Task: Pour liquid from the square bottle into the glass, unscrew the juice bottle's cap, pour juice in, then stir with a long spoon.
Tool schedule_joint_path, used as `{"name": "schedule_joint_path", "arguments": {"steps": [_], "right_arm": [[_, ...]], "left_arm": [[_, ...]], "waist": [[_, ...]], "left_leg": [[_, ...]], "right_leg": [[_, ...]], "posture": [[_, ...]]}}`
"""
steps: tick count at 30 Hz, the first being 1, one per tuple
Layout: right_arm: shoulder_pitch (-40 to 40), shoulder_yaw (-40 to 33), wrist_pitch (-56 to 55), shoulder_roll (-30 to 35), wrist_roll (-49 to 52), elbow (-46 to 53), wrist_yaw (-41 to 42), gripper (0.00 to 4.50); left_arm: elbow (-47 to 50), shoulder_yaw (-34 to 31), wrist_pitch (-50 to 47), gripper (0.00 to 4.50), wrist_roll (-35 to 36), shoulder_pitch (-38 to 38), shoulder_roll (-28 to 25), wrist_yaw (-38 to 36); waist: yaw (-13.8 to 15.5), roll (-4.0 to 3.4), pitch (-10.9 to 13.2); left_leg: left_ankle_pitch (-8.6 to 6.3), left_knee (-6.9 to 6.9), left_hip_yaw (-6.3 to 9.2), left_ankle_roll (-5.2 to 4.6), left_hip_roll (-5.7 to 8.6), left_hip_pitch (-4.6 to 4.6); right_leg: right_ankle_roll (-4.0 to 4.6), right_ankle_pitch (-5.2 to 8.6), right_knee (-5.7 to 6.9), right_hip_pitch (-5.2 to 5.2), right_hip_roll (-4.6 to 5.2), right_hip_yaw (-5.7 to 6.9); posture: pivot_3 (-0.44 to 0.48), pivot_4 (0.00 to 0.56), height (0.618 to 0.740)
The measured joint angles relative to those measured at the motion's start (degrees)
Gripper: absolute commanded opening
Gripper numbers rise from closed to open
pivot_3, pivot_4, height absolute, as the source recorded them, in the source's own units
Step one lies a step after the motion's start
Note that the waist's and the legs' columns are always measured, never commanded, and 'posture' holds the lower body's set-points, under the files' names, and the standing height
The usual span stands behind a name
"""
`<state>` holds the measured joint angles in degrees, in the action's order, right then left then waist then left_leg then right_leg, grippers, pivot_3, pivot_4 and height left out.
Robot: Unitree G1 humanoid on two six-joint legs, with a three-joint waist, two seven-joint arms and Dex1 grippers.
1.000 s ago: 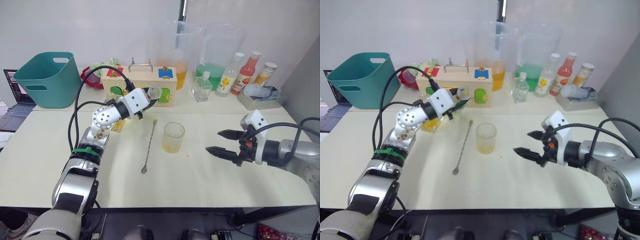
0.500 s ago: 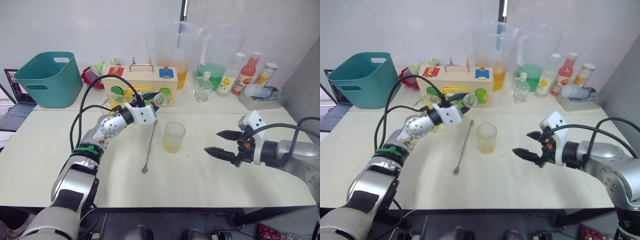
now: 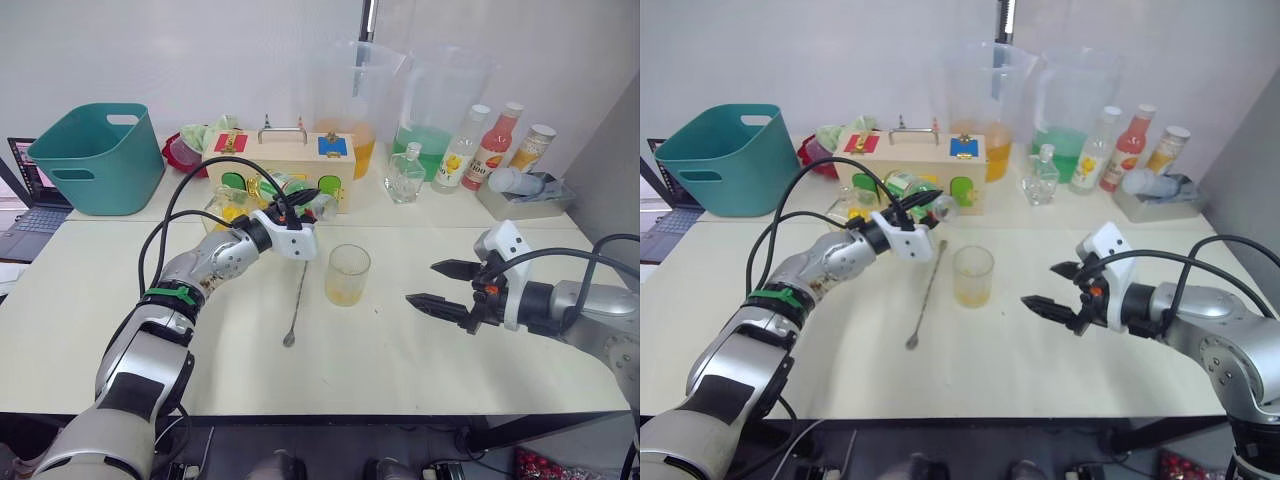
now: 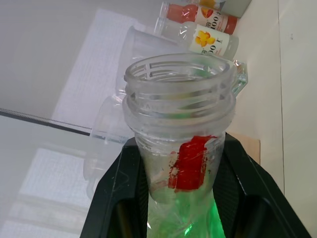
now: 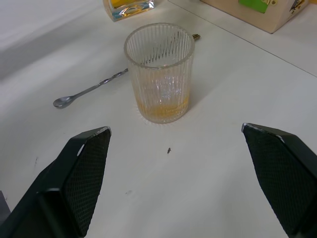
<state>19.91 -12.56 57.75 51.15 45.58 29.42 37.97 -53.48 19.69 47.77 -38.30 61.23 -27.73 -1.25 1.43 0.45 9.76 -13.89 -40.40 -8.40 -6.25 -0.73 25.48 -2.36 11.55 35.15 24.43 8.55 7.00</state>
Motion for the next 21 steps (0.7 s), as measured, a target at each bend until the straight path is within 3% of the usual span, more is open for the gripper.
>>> {"name": "schedule_joint_path", "arguments": {"steps": [21], "right_arm": [[-0.29, -0.01, 0.08, 0.02, 0.82, 0.28, -1.82, 4.49]], "left_arm": [[5.37, 4.18, -0.23, 1.33, -5.11, -0.11, -0.99, 2.37]], "waist": [[-0.01, 0.00, 0.00]], "left_leg": [[0.00, -0.04, 0.00, 0.00, 0.00, 0.03]], "right_leg": [[0.00, 0.00, 0.02, 0.01, 0.00, 0.00]], "posture": [[0.000, 0.150, 0.733]]}}
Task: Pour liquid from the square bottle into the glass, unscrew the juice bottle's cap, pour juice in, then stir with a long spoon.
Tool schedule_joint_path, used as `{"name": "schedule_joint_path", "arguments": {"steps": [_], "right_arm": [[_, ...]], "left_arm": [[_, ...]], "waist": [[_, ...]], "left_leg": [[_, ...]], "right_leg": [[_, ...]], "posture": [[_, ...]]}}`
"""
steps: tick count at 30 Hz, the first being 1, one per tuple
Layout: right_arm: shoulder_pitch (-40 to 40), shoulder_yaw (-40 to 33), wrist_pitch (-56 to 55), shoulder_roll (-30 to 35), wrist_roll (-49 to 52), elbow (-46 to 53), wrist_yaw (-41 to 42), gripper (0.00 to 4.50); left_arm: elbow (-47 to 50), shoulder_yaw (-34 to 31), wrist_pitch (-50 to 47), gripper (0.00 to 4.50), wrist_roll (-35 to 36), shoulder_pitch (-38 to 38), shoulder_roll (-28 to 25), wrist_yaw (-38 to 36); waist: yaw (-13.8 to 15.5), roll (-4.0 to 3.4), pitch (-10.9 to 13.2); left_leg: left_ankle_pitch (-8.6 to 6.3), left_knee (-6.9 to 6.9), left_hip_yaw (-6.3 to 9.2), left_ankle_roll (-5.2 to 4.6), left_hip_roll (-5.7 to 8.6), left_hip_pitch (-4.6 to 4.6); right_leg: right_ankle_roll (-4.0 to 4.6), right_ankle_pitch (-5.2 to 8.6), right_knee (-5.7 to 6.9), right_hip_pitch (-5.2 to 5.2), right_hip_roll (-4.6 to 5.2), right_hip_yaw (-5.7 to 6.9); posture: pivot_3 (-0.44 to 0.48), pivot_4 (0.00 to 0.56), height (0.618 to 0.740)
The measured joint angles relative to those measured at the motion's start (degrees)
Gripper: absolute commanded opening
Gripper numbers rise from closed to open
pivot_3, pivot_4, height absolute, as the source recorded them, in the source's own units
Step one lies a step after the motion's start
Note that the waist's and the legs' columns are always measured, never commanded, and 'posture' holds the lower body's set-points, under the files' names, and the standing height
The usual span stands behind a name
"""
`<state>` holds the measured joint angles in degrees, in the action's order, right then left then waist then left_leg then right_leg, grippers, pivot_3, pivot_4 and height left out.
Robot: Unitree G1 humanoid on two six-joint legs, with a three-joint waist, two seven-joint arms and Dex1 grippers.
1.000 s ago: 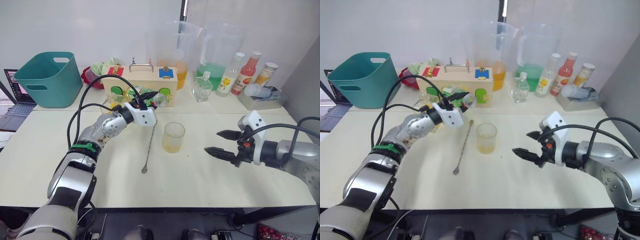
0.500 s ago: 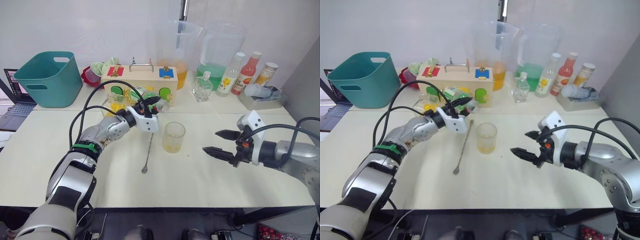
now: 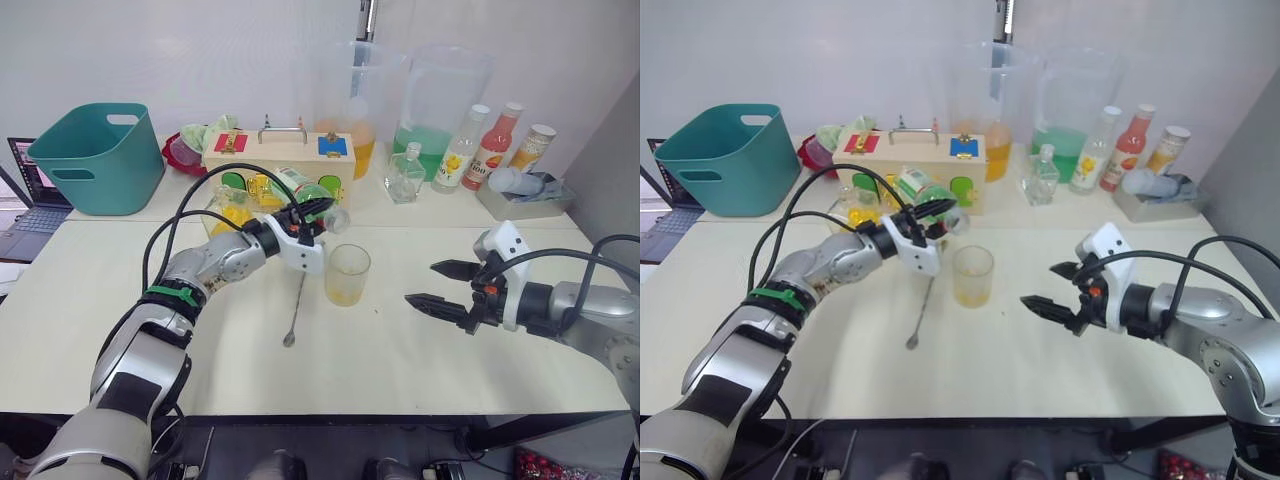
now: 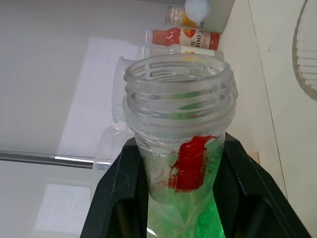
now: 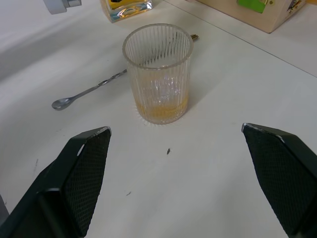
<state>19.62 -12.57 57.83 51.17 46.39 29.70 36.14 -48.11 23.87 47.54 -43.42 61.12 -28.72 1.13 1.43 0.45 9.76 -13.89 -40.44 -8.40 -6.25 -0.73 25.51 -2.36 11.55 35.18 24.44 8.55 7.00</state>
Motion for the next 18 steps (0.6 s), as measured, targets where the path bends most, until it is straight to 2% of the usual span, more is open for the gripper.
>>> {"name": "schedule_joint_path", "arguments": {"steps": [18], "right_arm": [[0.52, 0.01, 1.59, -0.14, 1.35, 0.01, -1.96, 4.49]], "left_arm": [[0.00, 1.44, -1.44, 1.33, -1.56, -0.70, 0.25, 0.00]], "waist": [[0.01, 0.00, 0.00]], "left_leg": [[0.00, -0.02, 0.00, -0.01, 0.00, 0.00]], "right_leg": [[0.00, 0.00, 0.04, 0.00, 0.00, 0.00]], "posture": [[0.000, 0.150, 0.733]]}}
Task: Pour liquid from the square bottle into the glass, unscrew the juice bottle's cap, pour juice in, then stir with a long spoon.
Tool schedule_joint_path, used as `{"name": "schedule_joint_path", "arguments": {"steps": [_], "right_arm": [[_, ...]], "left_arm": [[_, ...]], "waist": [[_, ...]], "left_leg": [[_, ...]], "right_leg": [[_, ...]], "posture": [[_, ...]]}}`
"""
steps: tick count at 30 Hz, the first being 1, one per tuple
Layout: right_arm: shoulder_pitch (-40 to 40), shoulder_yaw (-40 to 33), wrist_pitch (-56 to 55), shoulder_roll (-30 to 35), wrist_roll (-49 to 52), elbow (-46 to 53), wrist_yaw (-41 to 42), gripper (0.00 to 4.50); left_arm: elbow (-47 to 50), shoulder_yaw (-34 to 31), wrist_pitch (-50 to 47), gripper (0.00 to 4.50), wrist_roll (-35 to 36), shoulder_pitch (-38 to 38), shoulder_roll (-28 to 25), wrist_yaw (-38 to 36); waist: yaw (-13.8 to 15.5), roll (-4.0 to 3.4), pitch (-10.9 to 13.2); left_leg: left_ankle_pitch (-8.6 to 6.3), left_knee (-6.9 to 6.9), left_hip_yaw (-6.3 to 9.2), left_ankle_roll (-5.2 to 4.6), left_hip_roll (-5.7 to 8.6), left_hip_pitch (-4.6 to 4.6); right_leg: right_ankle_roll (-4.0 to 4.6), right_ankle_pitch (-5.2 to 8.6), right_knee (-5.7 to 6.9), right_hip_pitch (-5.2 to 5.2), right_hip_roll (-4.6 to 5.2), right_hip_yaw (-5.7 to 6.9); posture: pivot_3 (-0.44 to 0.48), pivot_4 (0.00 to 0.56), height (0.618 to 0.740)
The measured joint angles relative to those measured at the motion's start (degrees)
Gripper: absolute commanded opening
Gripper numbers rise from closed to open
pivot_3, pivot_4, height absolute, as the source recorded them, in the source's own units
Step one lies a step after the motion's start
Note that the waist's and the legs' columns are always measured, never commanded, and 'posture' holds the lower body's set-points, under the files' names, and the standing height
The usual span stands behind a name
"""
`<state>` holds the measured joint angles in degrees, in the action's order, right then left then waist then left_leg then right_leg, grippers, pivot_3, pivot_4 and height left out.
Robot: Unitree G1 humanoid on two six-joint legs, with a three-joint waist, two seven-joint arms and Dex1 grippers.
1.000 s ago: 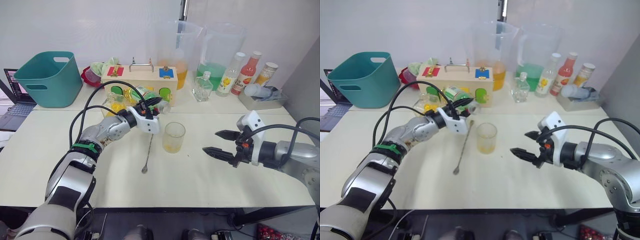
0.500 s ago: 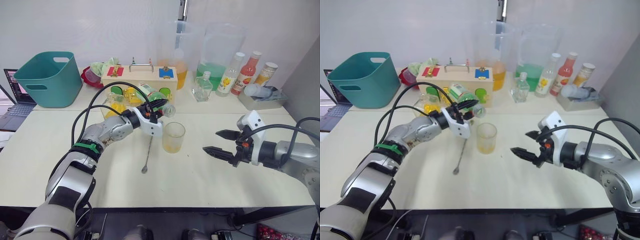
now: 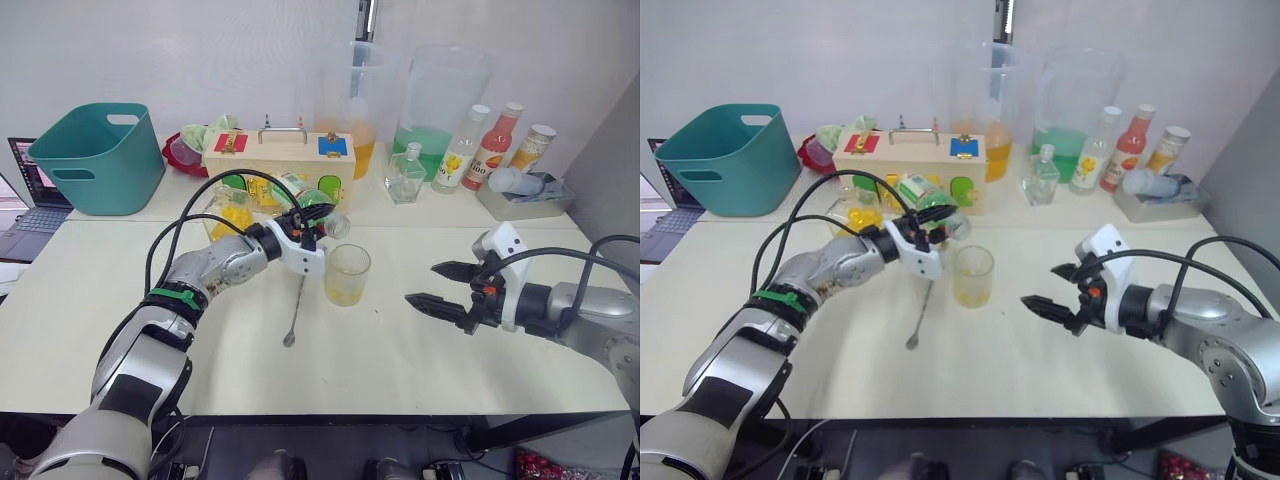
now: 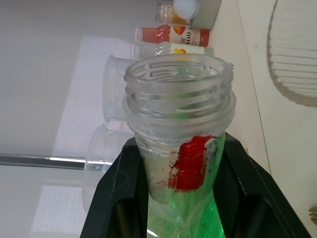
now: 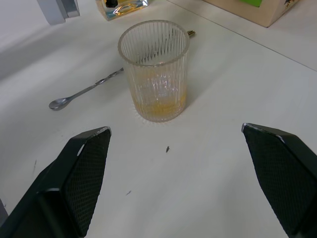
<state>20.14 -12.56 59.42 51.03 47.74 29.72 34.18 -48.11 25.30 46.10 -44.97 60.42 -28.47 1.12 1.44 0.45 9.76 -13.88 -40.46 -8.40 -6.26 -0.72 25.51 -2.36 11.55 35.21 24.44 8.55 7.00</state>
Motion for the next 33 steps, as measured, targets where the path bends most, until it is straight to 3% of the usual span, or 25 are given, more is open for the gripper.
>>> {"name": "schedule_joint_path", "arguments": {"steps": [33], "right_arm": [[1.73, 0.30, 0.54, -0.75, 0.87, 0.00, -1.86, 4.49]], "left_arm": [[0.12, 2.78, -0.12, 1.33, -3.46, 0.01, -0.50, 4.22]], "waist": [[-0.04, 0.00, 0.00]], "left_leg": [[-0.09, -0.39, 0.01, -0.14, 0.00, 0.04]], "right_leg": [[0.00, 0.00, 0.58, 0.15, 0.10, -0.03]], "posture": [[0.000, 0.150, 0.733]]}}
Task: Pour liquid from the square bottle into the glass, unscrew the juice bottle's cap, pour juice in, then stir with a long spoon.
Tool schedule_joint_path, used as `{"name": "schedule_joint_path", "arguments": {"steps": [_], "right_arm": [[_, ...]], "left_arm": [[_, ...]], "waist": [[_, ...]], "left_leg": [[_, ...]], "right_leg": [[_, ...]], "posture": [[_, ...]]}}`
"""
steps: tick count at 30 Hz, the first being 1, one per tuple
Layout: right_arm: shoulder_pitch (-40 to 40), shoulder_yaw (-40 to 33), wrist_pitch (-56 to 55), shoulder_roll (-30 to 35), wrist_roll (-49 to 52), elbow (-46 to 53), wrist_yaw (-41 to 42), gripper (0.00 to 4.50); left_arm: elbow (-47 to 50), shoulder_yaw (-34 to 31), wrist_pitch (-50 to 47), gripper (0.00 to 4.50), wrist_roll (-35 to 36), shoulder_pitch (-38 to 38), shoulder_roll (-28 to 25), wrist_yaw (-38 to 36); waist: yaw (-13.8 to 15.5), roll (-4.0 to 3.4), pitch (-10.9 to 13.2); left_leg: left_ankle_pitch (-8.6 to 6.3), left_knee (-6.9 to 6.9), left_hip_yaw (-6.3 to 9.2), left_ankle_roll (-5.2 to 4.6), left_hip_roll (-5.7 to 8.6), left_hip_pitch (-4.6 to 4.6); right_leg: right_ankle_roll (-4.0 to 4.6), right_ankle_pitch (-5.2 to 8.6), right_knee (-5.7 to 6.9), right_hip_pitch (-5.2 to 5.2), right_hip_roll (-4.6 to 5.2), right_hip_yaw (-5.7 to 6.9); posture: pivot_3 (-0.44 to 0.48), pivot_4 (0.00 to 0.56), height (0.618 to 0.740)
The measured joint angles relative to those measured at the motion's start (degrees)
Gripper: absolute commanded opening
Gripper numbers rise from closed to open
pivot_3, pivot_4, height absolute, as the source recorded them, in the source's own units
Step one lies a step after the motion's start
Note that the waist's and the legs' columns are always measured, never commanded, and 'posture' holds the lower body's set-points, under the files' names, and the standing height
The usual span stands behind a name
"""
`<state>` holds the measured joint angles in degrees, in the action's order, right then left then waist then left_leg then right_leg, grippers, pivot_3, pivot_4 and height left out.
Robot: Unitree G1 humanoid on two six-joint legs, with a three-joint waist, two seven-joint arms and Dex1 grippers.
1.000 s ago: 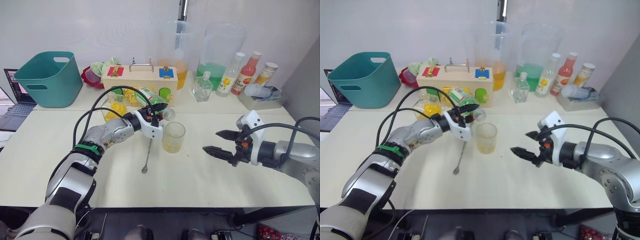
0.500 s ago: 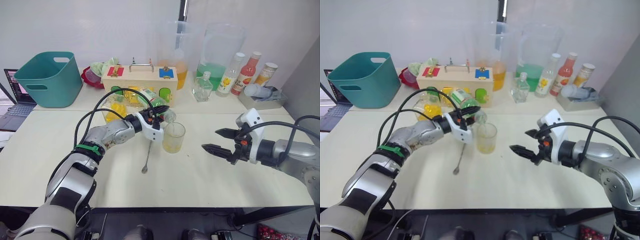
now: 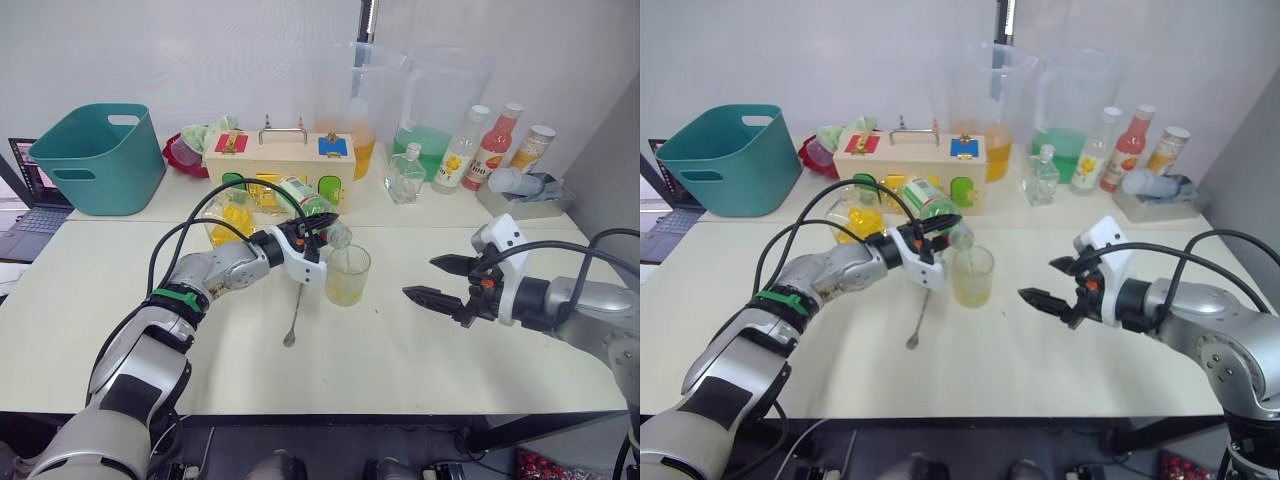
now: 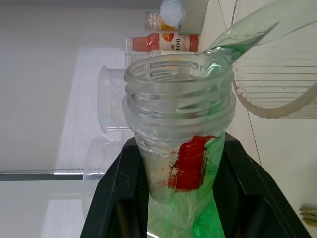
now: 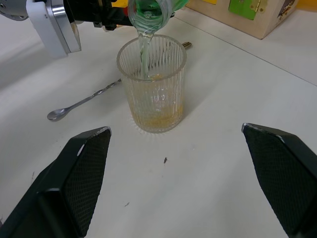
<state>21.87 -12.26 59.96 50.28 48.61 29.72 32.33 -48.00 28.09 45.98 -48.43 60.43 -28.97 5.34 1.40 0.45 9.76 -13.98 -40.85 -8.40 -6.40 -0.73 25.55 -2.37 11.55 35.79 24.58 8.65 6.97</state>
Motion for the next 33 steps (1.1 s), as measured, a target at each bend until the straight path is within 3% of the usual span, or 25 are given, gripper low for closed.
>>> {"name": "schedule_joint_path", "arguments": {"steps": [33], "right_arm": [[0.20, 0.20, 0.00, -0.45, -0.01, 0.00, 0.06, 4.49]], "left_arm": [[0.25, 0.02, 0.13, 1.33, -1.05, 0.20, -0.17, 0.07]], "waist": [[0.00, 0.00, 0.00]], "left_leg": [[-0.01, -0.01, 0.00, -0.01, 0.00, 0.01]], "right_leg": [[0.00, 0.00, 0.02, 0.01, 0.00, 0.00]], "posture": [[0.000, 0.150, 0.733]]}}
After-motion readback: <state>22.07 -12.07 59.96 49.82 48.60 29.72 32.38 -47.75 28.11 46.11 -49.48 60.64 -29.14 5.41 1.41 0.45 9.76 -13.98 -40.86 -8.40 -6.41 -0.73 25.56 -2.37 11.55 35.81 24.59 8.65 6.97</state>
